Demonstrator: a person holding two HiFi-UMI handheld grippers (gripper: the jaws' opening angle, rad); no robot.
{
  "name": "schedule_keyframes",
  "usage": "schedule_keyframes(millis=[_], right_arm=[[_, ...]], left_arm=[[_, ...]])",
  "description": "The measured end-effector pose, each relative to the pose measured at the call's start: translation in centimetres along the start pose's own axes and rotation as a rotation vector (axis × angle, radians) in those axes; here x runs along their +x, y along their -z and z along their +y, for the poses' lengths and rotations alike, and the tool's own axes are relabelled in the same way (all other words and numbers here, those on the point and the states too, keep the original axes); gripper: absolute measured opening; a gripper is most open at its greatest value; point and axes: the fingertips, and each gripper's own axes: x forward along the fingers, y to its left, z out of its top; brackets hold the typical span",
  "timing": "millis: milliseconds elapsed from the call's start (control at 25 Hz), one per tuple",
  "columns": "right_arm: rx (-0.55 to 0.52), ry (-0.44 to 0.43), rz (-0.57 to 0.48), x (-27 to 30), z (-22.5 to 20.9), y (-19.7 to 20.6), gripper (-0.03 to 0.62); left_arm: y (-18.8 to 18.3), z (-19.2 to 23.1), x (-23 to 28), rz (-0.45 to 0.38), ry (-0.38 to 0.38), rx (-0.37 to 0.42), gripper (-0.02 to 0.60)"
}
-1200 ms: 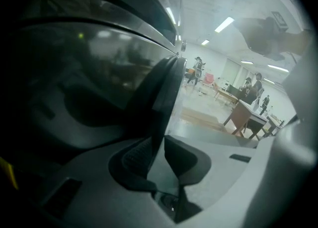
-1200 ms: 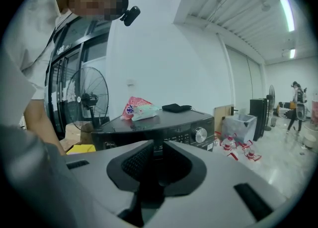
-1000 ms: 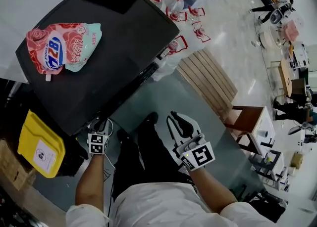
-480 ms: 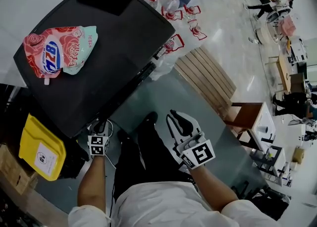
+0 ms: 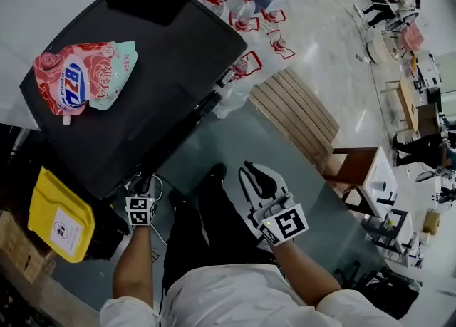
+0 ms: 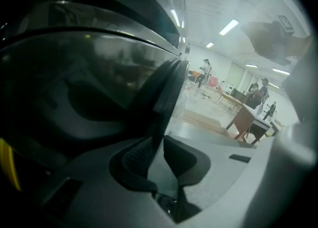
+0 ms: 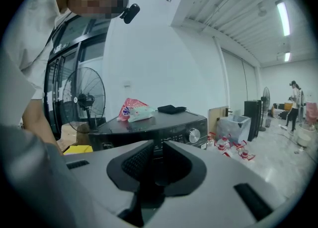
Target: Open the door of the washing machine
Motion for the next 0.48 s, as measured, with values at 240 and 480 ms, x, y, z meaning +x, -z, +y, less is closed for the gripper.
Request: schedule_keyframes(millis=[240,480], right_arm=[[0.0,0.014,-0.004,-0.8,-0.4,0.0,0.074],[0.001,0.036,-0.012,-1.7,-1.0,0.0,0.074]], left_arm=[[0.0,0.0,-0.1,0.003,-0.005,0.001,0.064],[-0.1,0.0,-0.1,0.001,-0.017,0.0,0.058]])
